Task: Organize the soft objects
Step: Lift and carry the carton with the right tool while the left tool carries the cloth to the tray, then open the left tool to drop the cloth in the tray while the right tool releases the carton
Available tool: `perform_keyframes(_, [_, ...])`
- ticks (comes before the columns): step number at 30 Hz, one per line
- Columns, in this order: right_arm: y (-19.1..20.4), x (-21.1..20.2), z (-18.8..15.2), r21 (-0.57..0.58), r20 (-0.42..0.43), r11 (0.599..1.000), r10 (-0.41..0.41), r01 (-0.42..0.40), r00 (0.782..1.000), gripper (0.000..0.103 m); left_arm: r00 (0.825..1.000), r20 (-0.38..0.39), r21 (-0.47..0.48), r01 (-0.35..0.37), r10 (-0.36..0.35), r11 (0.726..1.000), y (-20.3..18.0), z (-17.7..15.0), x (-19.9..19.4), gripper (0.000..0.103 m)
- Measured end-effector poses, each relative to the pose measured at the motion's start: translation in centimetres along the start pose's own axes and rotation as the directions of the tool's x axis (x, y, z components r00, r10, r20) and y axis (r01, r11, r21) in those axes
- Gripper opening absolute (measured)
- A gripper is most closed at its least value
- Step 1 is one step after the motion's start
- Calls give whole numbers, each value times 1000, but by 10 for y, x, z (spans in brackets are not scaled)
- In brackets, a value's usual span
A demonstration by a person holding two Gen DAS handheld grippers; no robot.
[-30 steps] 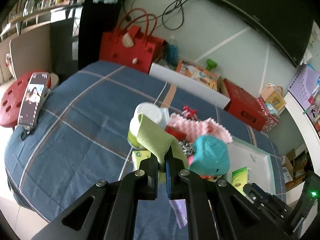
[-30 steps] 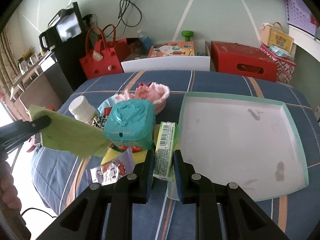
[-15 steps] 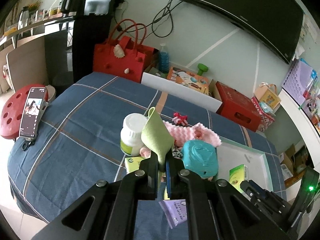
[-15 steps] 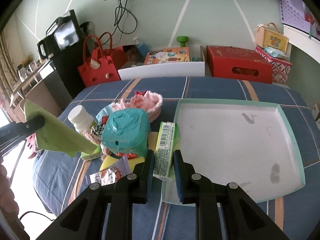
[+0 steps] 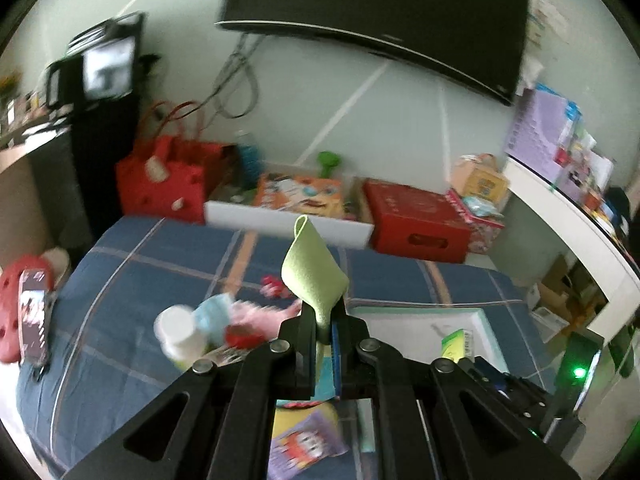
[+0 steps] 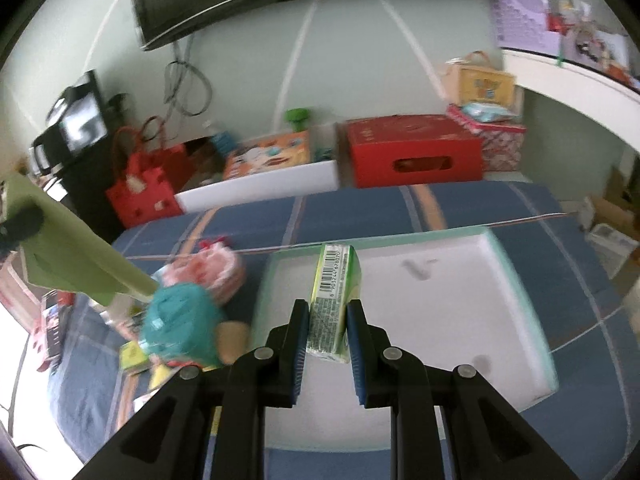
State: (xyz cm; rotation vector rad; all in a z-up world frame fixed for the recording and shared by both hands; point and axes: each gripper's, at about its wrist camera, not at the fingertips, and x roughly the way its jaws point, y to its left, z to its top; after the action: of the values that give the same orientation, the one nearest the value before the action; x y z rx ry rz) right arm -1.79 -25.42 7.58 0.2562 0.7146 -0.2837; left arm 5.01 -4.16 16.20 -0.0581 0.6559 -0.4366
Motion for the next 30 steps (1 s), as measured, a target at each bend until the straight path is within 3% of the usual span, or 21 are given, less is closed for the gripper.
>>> perform_keyframes(4, [-24,7,5,34,-6,996,-83,83,997,21,998,-19,82,62,-61,995,-44,5,19,6])
perform_keyframes(13, [-68,27,8,118,-42,980,-154,158,987,21,985,-86,194,163,-148,967,-107,-11,83,6])
perform_keyframes(16, [-79,40,8,144,-75,974,-166,175,983,21,979,-156,209,162,-131,964,-115,-28,122,6])
perform_keyframes(20, [-89,58,8,155,-116,967,-187,204,975,21,958,-264,176,159,-109,972,-111,-56,169,6])
perform_keyframes(30, [-97,84,5,161,-162,961,-200,226,966,21,925,-377,172,116,-43,978,-102,-95,212,6])
